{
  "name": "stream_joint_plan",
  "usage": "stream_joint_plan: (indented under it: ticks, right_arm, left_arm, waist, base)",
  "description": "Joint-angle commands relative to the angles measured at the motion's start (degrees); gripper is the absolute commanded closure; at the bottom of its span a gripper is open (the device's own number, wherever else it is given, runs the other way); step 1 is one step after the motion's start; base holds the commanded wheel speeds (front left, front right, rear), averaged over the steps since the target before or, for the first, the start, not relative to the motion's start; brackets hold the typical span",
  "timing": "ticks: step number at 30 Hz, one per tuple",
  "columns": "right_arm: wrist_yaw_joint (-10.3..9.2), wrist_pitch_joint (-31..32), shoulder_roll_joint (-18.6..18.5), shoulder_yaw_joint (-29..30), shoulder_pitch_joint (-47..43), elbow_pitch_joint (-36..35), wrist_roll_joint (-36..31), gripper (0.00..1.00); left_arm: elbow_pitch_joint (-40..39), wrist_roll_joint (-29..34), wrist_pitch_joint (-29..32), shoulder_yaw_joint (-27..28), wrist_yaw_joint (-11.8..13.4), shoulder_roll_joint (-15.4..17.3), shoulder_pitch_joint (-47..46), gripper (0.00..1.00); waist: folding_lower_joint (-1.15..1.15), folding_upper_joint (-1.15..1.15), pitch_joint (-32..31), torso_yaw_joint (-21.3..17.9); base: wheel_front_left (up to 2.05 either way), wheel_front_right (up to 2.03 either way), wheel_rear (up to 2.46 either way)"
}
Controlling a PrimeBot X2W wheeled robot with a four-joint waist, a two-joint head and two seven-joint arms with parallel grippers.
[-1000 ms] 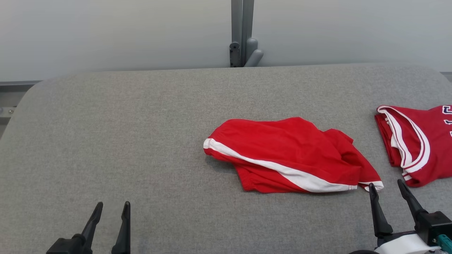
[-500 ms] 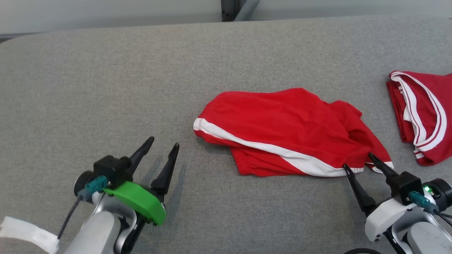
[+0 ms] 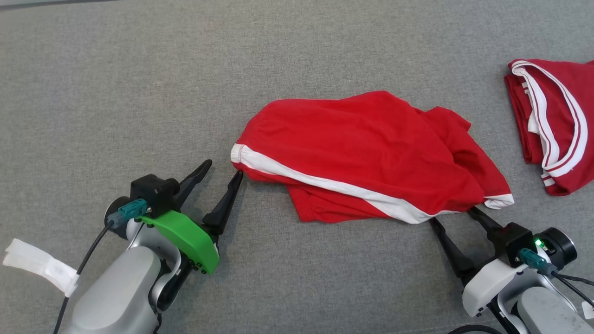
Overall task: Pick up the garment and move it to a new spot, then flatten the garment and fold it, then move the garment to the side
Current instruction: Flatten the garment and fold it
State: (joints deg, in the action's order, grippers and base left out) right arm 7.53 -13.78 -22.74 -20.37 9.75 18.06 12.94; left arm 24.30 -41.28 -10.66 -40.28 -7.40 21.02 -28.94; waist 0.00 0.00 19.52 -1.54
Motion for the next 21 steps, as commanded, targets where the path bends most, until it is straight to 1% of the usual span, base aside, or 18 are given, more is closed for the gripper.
stream_joint_plan:
  ticks: [1,14,21]
  right_arm:
    - [-0.09,-0.22,-0.19,-0.29,0.54,-0.01,0.07,0.00]
    - [-0.09,-0.53,-1.22,-2.41,1.47,-0.06,0.82,0.00]
    - [-0.10,-0.59,-2.10,-3.46,2.63,0.79,1.59,0.00]
  left_arm:
    - [0.31,-0.71,-0.43,-0.32,-0.11,0.75,-1.07,0.00]
    - [5.07,-4.87,-3.37,-7.80,-0.12,1.41,-6.63,0.00]
    - [5.23,-8.68,-4.06,-11.80,-0.12,2.83,-8.57,0.00]
  waist:
    - [0.00,0.00,0.33,-0.26]
    - [0.00,0.00,0.84,-0.11]
    - [0.00,0.00,0.51,-0.38]
  base:
    - [0.00,0.00,0.00]
    - [0.00,0.00,0.00]
    - [0.00,0.00,0.00]
